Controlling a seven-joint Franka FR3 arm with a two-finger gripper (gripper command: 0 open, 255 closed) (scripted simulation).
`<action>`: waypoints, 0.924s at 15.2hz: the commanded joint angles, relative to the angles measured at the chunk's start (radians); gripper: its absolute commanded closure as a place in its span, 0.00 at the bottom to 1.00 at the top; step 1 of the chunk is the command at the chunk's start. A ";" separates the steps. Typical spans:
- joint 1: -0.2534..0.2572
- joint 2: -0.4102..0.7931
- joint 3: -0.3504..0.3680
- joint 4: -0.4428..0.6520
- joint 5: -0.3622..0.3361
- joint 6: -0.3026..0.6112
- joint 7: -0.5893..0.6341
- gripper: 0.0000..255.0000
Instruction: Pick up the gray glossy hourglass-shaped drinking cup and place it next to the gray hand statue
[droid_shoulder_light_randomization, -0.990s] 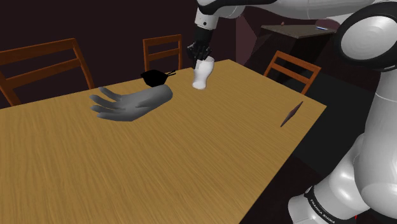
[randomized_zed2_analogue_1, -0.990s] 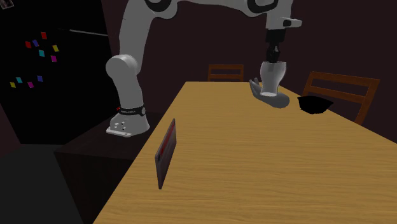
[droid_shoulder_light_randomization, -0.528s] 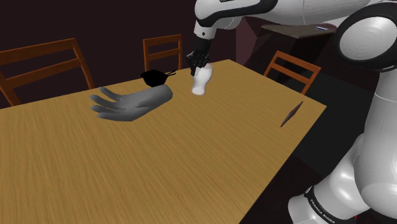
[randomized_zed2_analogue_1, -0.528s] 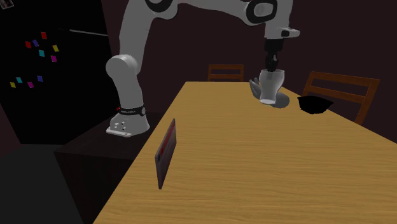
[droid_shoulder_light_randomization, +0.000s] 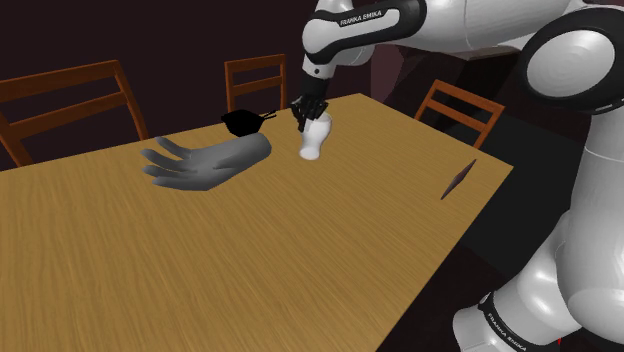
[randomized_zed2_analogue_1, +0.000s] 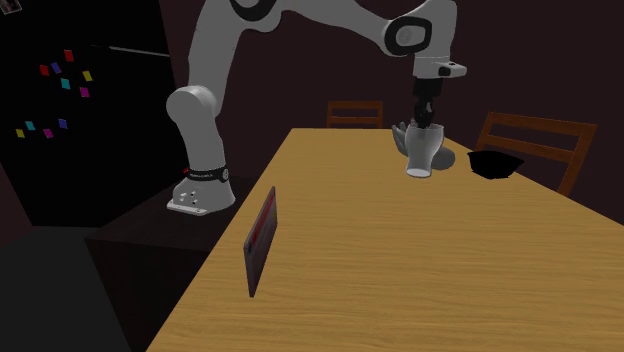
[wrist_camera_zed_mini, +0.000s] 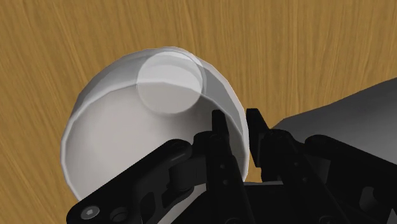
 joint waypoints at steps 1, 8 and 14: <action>0.000 0.009 0.001 -0.013 0.003 0.022 -0.003 1.00; 0.000 0.020 0.003 -0.033 0.007 0.054 -0.007 1.00; 0.000 0.020 0.003 -0.034 0.007 0.054 -0.007 0.00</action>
